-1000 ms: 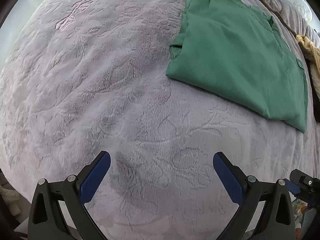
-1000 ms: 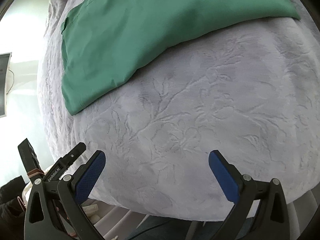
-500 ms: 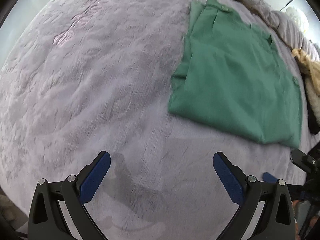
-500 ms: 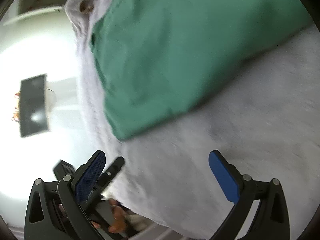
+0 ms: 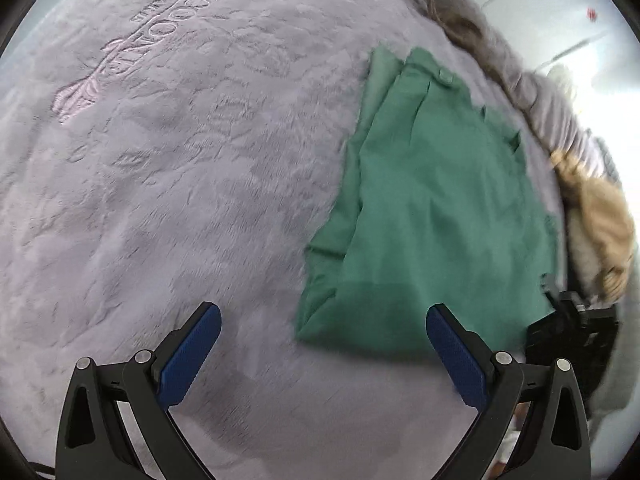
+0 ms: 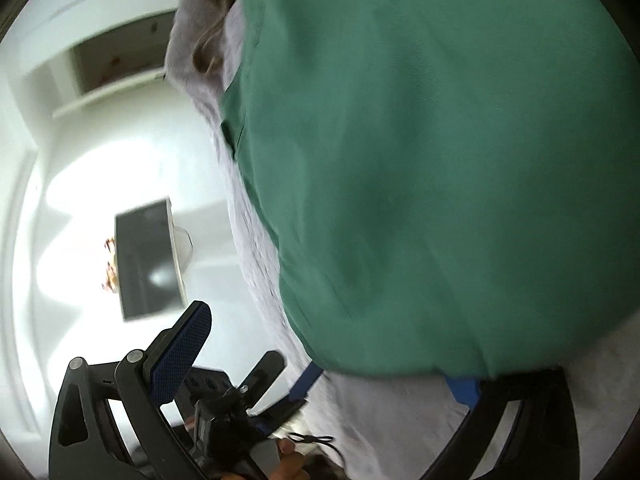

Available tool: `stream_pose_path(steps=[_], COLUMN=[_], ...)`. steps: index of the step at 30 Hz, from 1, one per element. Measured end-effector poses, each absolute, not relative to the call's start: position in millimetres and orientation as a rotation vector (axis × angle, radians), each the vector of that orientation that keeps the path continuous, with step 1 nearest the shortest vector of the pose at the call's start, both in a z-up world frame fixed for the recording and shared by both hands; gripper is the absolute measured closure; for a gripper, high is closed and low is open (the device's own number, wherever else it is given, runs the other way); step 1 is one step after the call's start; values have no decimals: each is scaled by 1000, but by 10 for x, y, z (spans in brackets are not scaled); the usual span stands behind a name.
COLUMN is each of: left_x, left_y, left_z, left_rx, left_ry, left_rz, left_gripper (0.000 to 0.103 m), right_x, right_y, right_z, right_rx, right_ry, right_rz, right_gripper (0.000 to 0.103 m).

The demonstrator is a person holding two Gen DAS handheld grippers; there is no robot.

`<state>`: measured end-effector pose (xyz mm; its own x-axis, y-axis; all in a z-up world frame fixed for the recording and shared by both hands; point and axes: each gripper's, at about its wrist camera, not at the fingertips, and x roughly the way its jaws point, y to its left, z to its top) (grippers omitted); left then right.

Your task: Fold large clothes

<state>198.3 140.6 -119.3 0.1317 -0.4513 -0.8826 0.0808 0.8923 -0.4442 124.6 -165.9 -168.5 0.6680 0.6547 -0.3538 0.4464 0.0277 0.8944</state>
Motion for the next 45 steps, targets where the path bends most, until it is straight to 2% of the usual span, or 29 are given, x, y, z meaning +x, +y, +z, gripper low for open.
stream_pose_path(steps=[1,2,4,5,13,17,20,22,23,24,26,32,33,39,45], left_x=[2034,2095,2234,2286,2811,2967,2982,2962,2946,2938,2945,2943,2925,2820,2603], left_y=[1422,1425,1367,1331,870,574,275,124,59,7,-24,-87,-107,-278,-945], left_z=[-1181,-1164,-1134,-1116,-1291,-1434,-1455,-1435,-1433,-1459,-1488,-1366,-1304,-862,-247], left_rx=[-346,-368,-398,-404,-515,-602,-519,-415,-348,-268,-209,-204,-191,-189,-87], left_ry=[1386,1379,1367,1365,1444,1502,1510,1491,1481,1479,1479,1428,1413,1329,1206], left_rz=[-411,-429,-480,-505,-757,-843,-827,-800,-782,-743,-703,-689,-687,-715,-796], left_gripper=[0,0,0,0,0,0,0,16,38,56,69,81,85,89,89], right_x=[1260,1279,1321,1329,1362,1384,1350,1297,1260,1216,1109,992,1031,1188,896], right_y=[-1642,-1640,-1628,-1648,-1785,-1729,-1643,-1601,-1601,-1623,-1755,-2508,-2608,-2710,-2886], right_z=[-1696,-1710,-1710,-1674,-1201,-1189,-1300,-1345,-1336,-1304,-1172,-761,-798,-1516,-1501], right_rx=[1626,1638,1628,1619,1522,1434,1366,1307,1269,1216,1103,929,902,928,1050], right_ry=[924,937,965,955,854,929,1046,1146,1186,1221,1249,1082,1086,1181,1114], right_rz=[206,205,214,237,392,403,393,403,407,411,394,165,110,55,115], right_gripper=[14,48,84,90,92,92,92,88,88,88,88,88,88,95,97])
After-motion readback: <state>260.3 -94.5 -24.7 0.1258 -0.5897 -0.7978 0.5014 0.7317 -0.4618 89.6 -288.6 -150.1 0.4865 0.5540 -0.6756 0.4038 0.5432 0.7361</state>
